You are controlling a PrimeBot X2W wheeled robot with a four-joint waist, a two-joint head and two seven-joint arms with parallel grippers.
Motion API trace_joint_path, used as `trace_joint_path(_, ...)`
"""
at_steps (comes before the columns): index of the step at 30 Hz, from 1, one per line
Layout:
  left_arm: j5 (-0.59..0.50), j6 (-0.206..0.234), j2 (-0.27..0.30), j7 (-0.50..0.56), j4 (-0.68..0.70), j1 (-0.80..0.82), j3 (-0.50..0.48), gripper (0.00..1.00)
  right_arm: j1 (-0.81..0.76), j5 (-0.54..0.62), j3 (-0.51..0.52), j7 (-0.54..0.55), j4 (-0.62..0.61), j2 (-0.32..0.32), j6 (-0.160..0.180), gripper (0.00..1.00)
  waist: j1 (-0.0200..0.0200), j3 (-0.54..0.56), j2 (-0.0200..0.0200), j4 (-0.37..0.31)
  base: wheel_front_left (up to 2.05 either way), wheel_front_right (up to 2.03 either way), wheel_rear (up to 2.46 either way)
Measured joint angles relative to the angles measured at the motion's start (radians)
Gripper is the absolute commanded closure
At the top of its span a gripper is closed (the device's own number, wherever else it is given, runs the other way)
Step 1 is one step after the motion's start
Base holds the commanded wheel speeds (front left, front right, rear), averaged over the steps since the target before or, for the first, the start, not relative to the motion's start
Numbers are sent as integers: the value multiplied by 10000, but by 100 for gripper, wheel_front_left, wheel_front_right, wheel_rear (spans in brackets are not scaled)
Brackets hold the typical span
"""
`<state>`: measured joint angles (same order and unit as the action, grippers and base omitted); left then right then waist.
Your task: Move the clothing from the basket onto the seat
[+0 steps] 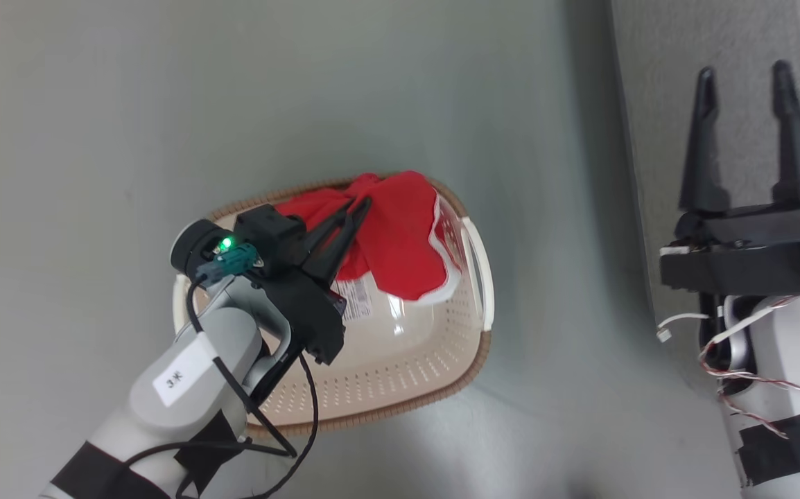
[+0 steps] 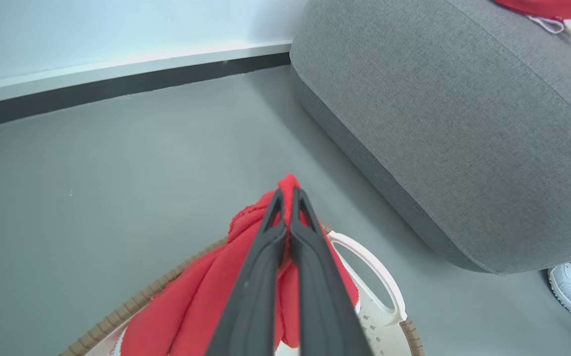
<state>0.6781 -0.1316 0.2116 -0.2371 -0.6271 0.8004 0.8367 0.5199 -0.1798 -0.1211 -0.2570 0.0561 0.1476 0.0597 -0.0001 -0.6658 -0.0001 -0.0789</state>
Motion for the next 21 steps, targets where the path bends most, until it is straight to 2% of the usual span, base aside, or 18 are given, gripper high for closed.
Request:
trace_joint_path(11, 46, 0, 77, -121, 499, 168, -502, 100, -35, 33, -368, 0, 924, -207, -339, 0, -1, 1432, 0, 301, 0, 0, 0)
trace_joint_path(21, 48, -2, 370, -125, 495, 395, -1147, 100, -332, 25, -817, 2, 2259, -405, -792, 0, 0, 3075, -1, 485, 0, 0, 0)
